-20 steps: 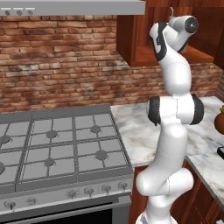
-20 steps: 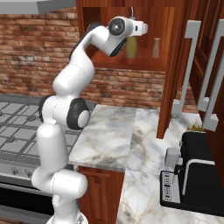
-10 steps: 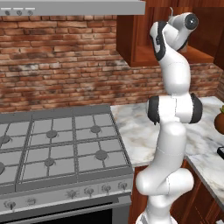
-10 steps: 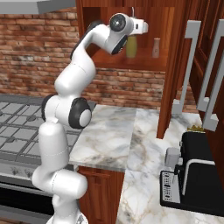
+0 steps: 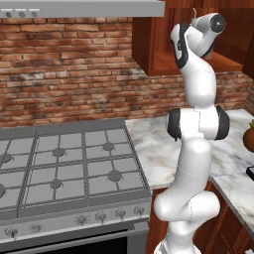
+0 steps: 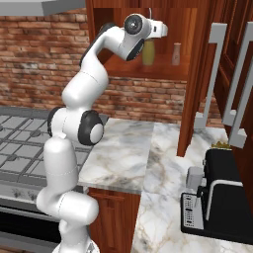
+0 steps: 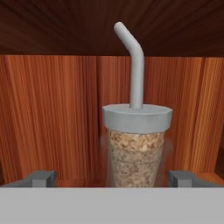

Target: Retrieve the bottle and the shaker from the cabinet and place them next to the mixing bowl on the counter. Then add garlic from the fridge to the mixing bowl.

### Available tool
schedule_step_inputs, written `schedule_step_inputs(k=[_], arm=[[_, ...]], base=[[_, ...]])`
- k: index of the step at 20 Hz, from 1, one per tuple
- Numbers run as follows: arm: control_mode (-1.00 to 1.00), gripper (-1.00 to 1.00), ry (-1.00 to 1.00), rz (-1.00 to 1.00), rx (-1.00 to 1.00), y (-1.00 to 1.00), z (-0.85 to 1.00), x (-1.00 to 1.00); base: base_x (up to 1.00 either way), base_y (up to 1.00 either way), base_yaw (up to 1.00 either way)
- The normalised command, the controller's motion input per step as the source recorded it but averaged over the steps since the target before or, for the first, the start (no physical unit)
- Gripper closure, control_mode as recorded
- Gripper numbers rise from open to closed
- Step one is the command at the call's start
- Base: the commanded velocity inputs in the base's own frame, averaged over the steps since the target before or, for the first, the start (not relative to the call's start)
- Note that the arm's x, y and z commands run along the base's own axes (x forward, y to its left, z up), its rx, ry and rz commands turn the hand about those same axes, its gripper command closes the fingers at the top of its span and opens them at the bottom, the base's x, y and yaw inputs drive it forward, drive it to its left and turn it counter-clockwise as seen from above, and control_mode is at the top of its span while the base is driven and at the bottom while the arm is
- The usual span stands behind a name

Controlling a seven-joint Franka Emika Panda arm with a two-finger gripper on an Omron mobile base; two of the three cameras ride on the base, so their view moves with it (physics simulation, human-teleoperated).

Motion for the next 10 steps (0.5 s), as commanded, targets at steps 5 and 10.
schedule_step_inputs(k=[5,10], arm=[[-1.00,1.00,0.00,0.00,0.00,0.00,0.00,0.00],[-1.00,1.00,0.00,0.00,0.00,0.00,0.00,0.00]], base=[[0.00,0.00,0.00],[0.00,0.00,0.00]])
